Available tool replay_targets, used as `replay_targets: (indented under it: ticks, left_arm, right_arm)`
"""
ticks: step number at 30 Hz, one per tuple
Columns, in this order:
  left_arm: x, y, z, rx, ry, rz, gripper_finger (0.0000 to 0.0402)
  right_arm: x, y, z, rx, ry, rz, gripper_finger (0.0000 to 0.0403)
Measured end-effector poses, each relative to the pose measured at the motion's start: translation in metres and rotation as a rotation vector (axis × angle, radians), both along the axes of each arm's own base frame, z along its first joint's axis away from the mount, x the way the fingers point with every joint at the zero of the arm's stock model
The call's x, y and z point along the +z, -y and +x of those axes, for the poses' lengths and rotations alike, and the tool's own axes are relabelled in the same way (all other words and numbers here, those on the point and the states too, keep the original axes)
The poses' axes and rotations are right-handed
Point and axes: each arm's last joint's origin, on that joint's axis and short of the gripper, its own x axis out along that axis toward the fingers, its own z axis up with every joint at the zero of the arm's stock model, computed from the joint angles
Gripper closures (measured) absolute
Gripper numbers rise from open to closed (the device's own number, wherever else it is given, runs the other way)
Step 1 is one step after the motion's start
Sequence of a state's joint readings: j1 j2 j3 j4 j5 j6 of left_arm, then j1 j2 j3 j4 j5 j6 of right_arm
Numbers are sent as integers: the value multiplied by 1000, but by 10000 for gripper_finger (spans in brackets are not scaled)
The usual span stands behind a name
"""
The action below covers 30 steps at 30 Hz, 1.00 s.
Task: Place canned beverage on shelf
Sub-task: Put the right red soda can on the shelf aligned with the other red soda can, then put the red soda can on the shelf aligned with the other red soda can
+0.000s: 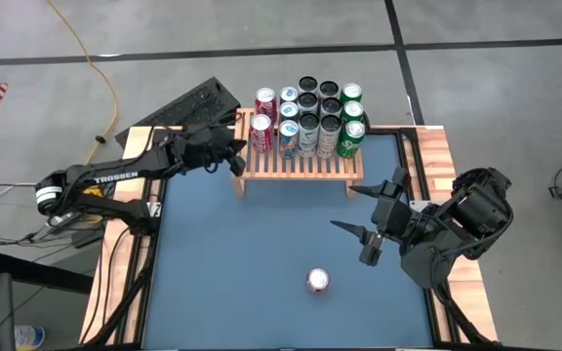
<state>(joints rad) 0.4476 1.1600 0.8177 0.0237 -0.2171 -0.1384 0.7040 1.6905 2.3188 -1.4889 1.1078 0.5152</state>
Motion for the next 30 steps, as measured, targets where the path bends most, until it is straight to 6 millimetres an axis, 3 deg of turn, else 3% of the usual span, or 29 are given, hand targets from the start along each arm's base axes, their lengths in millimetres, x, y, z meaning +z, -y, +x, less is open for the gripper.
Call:
replay_targets:
  ticks: [13, 23, 30]
  left_arm:
    - [-20, -13, 23, -80, 55, -88, 402]
    - [-5, -18, 27, -29, 34, -3, 401]
    - [9, -6, 20, -150, -91, -96, 401]
  right_arm:
    - [-1, 1, -1, 5, -17, -7, 117]
    - [-1, 1, -1, 5, -17, -7, 117]
    - [-1, -3, -3, 22, -18, -2, 117]
